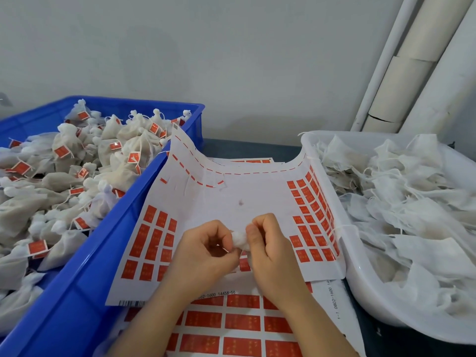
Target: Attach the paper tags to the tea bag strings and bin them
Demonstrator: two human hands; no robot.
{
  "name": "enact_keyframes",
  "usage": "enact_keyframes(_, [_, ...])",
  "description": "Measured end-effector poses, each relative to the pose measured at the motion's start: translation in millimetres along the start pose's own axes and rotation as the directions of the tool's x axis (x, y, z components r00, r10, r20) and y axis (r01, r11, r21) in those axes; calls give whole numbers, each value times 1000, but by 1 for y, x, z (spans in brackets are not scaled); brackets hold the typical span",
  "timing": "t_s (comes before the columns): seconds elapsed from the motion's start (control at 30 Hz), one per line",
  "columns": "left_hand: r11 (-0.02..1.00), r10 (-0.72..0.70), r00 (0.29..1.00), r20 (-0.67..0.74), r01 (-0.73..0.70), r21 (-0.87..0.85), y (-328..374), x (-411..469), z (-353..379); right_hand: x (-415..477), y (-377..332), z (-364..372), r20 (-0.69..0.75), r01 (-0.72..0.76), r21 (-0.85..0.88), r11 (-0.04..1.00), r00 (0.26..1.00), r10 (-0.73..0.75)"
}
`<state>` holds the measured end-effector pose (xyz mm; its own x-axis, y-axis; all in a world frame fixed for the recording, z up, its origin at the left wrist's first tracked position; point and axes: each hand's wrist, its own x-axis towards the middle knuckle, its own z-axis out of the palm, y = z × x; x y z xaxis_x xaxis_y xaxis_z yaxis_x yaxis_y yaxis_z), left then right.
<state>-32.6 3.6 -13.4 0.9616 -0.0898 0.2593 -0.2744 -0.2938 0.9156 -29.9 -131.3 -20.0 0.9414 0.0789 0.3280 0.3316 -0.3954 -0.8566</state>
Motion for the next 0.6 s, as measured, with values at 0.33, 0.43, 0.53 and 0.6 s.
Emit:
enact_keyframes(0.33, [981, 71, 996, -50, -61, 182, -3, 0, -2, -5, -2, 7, -85, 6, 37, 999, 996, -3])
enact_keyframes(0.43, [977, 119, 991, -66, -105, 184, -4, 0, -1, -2, -3, 3, -82, -30, 83, 996, 996, 37])
enact_keyframes(0.53, [967, 186, 978, -93, -166, 193, -2, -1, -1, -1, -5, 1, -66, -26, 79, 997, 997, 31])
enact_keyframes(0.6, [959, 219, 970, -104, -194, 208, -2, -1, 0, -2, -5, 3, -39, -21, 63, 998, 999, 23])
